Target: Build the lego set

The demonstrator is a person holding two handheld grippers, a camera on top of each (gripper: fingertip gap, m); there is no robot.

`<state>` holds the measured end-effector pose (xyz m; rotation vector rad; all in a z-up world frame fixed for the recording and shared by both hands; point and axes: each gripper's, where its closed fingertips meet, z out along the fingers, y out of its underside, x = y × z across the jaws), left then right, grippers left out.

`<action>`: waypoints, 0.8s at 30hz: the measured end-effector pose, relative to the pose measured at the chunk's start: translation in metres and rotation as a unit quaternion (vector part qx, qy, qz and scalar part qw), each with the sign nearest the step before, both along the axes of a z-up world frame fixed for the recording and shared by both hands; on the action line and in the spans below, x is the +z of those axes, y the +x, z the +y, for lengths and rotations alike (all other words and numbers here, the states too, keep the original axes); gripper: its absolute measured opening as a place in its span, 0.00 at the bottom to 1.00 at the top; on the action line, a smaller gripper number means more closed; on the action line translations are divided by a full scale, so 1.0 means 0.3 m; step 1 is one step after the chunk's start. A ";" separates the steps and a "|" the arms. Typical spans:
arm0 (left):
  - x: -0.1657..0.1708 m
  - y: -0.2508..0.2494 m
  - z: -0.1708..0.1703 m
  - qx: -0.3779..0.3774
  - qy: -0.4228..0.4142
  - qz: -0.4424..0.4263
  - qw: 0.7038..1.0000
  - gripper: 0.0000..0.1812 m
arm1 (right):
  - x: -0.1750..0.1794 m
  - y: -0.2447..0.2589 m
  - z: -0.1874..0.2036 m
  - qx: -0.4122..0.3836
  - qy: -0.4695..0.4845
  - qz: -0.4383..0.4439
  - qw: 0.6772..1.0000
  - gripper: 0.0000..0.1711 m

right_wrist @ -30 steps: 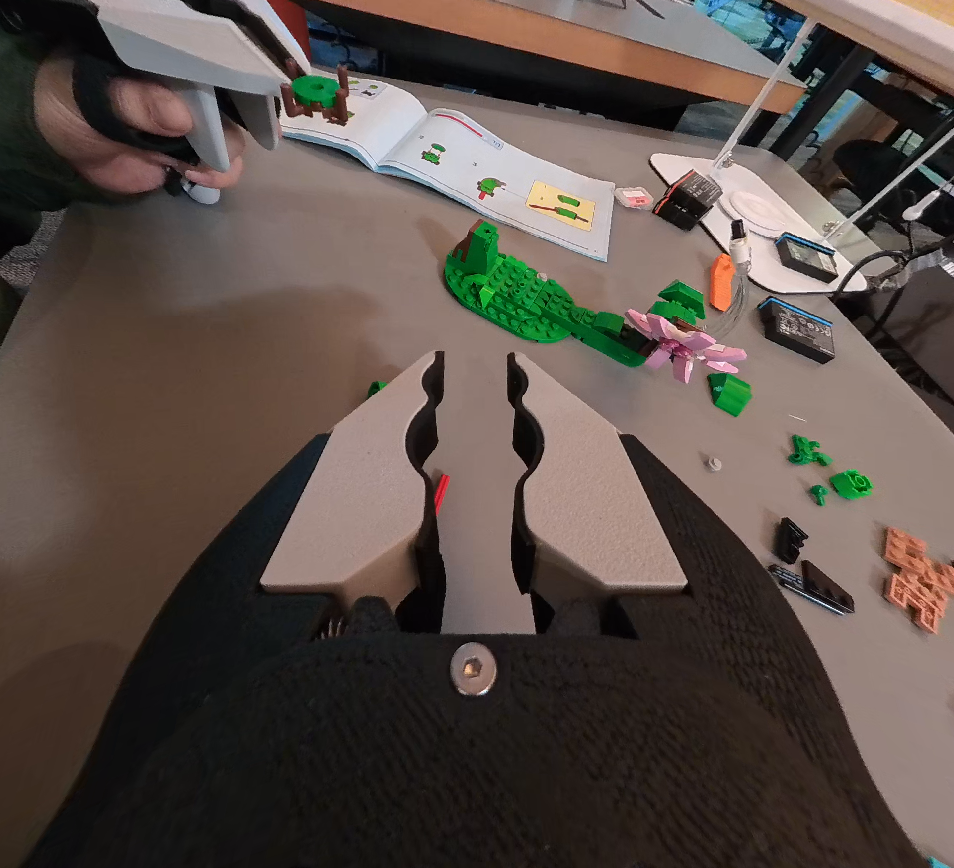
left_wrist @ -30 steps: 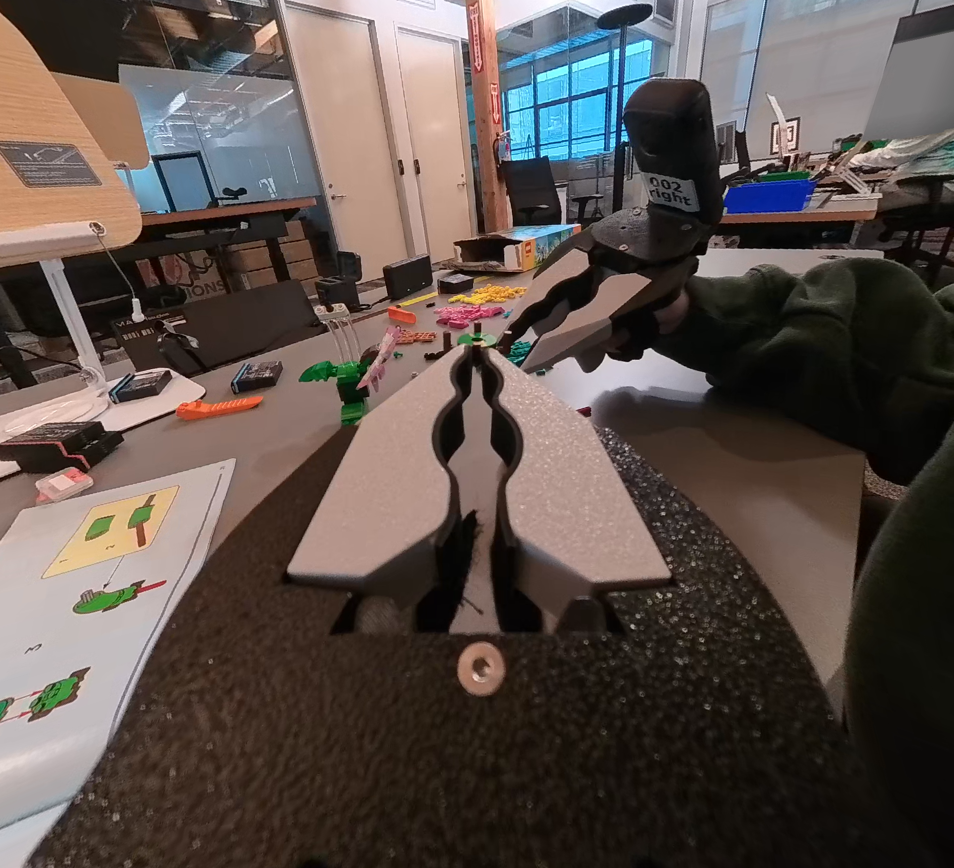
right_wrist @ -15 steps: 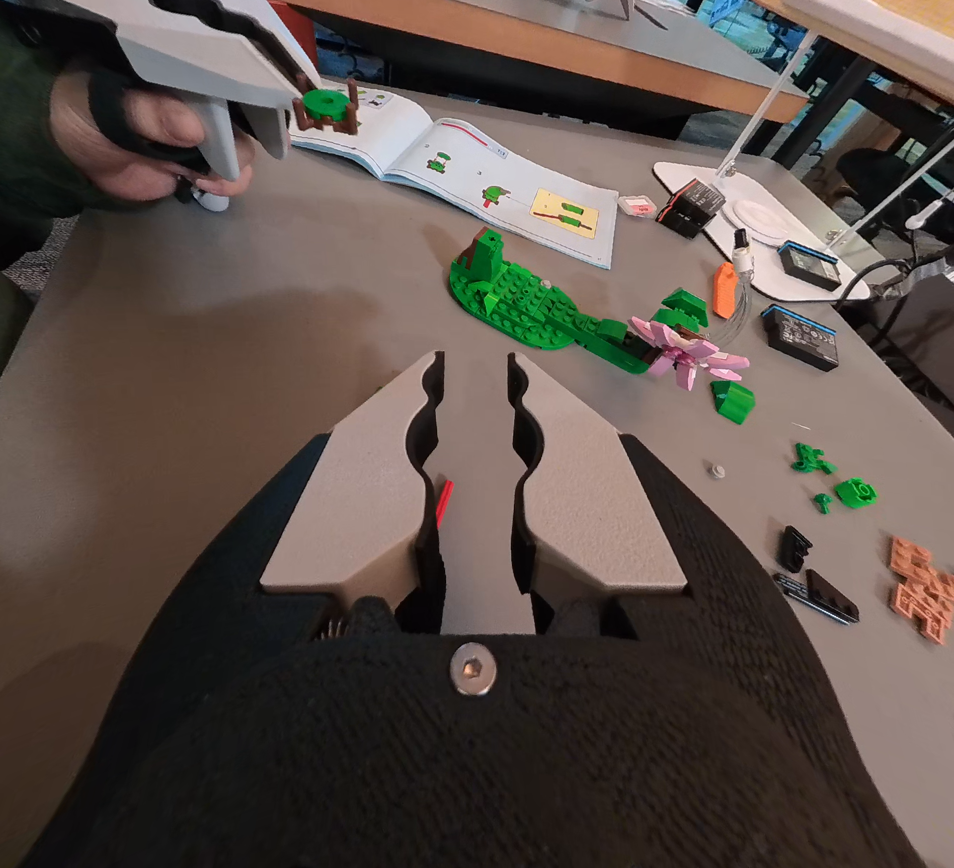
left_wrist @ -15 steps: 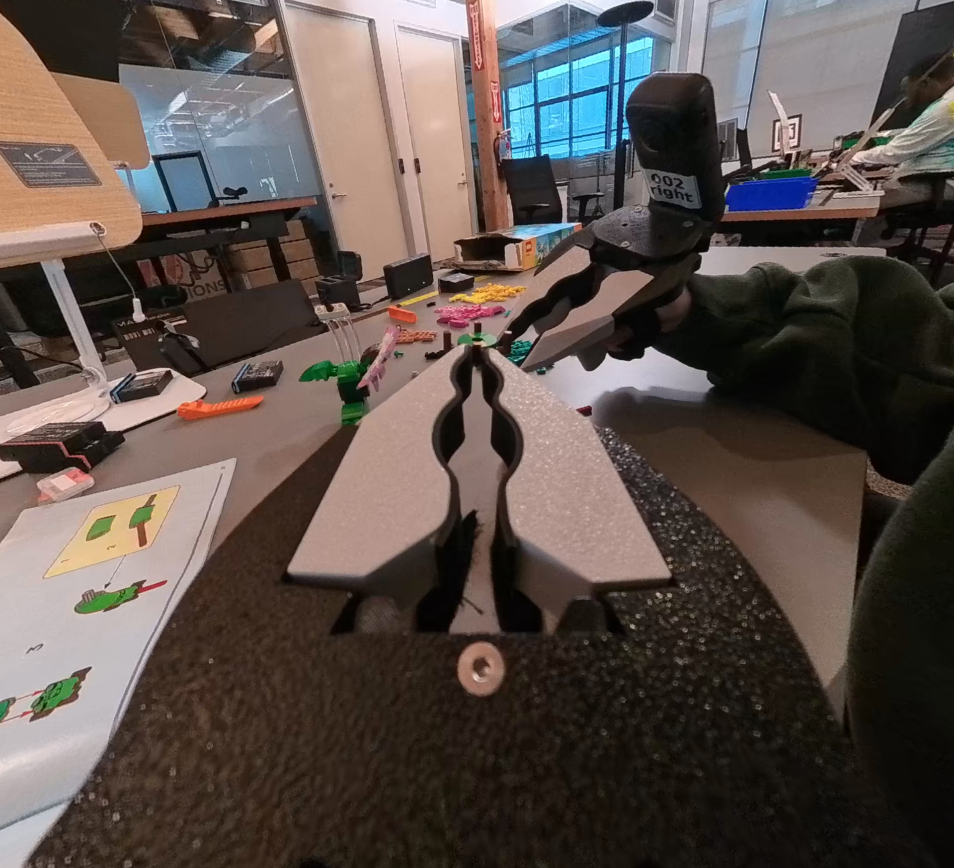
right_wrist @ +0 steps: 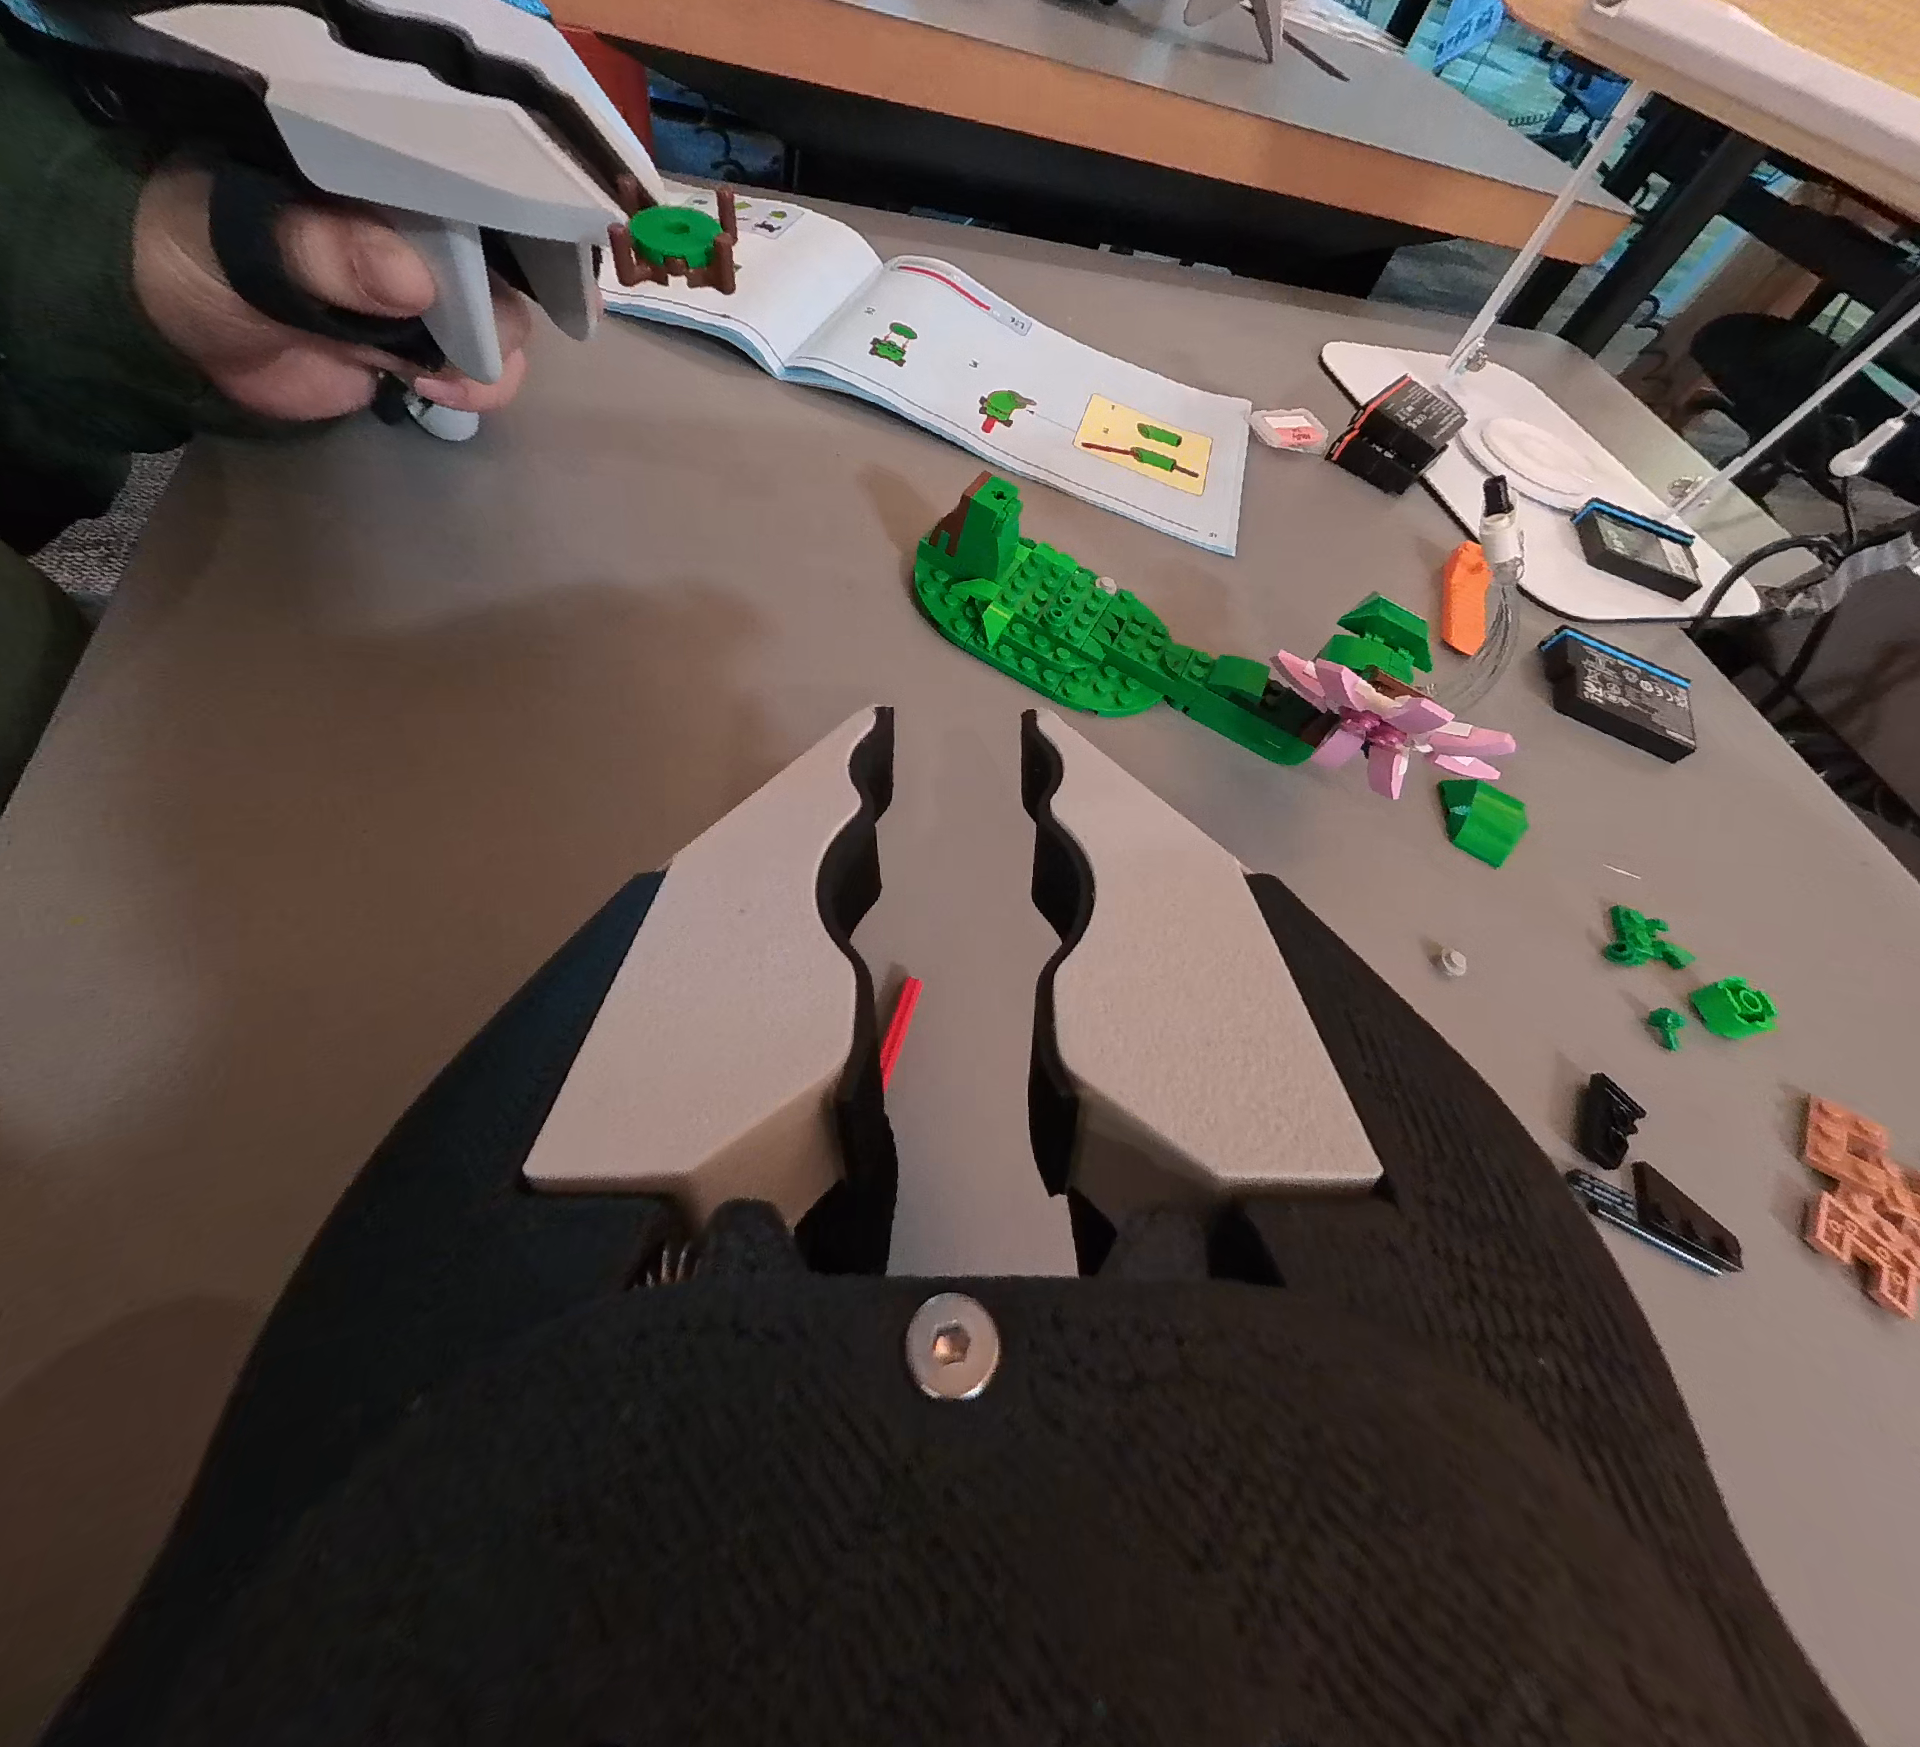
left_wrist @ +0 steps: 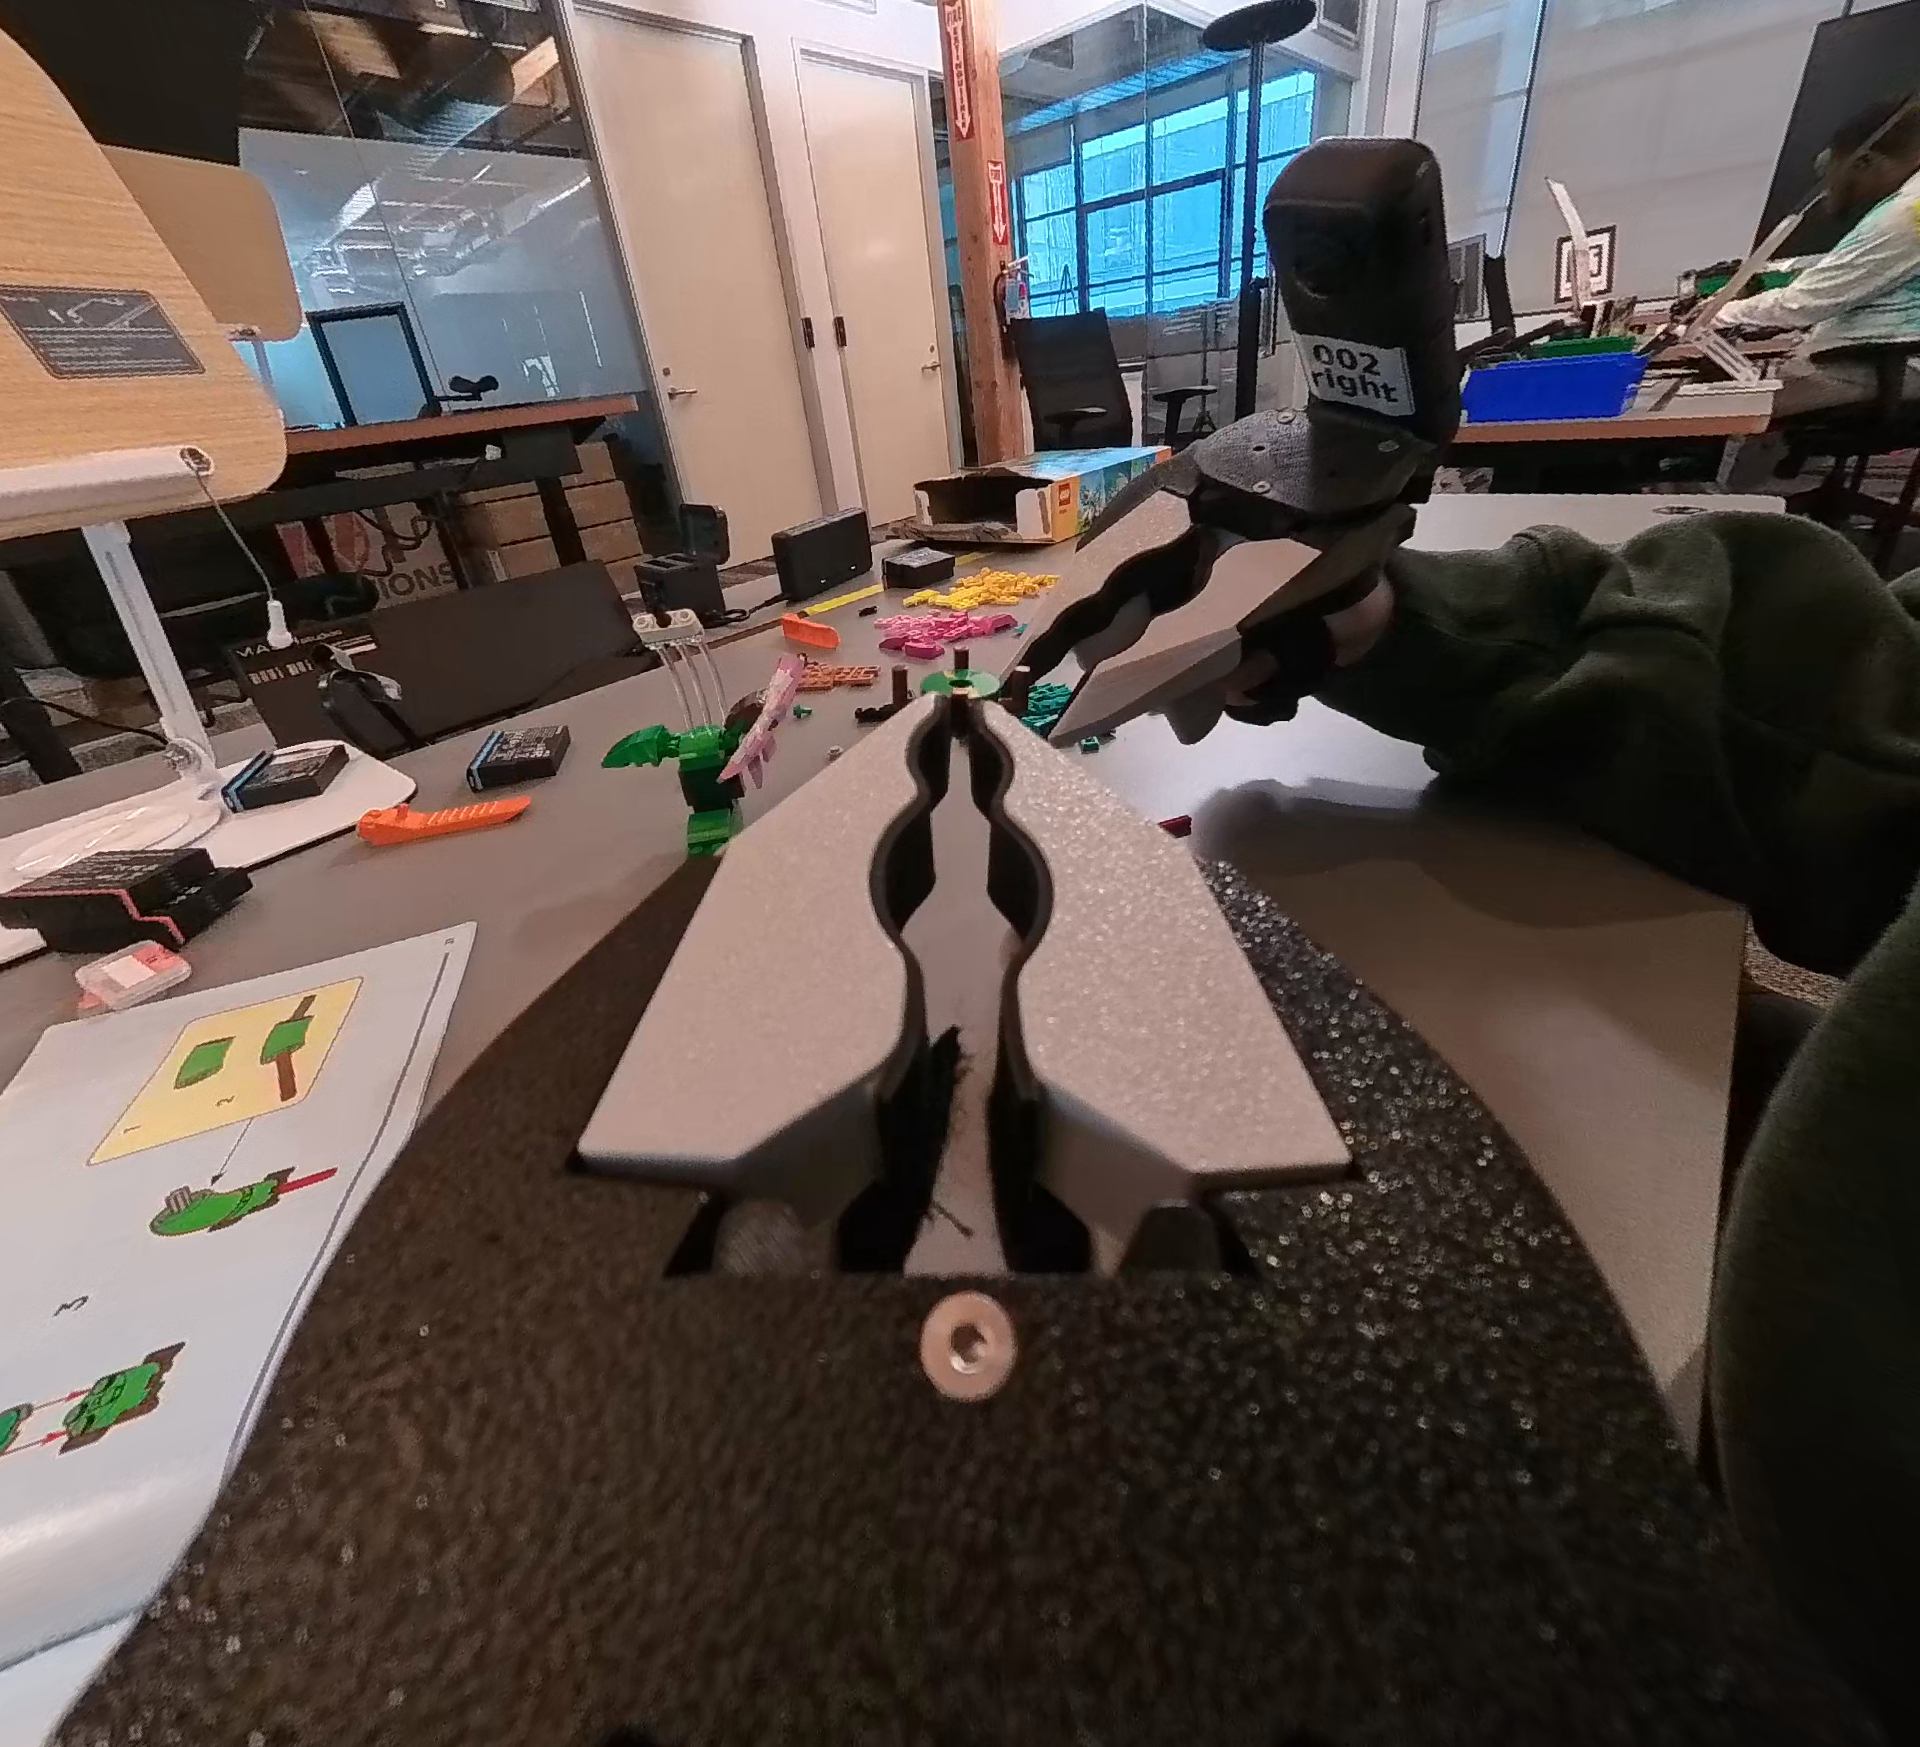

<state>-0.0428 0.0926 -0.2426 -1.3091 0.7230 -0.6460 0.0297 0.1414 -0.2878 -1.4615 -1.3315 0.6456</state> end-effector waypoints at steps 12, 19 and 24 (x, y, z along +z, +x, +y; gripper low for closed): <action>0.001 -0.001 -0.002 0.000 0.001 0.000 1.000 0.00 | 0.195 0.227 0.196 -0.235 0.080 0.141 0.958 0.14; 0.000 -0.002 -0.002 0.000 0.001 0.000 1.000 0.00 | 0.210 0.261 0.212 -0.257 0.062 0.172 0.949 0.14; 0.001 -0.001 -0.003 0.000 0.001 0.001 1.000 0.00 | 0.206 0.245 0.203 -0.243 0.060 0.169 0.953 0.13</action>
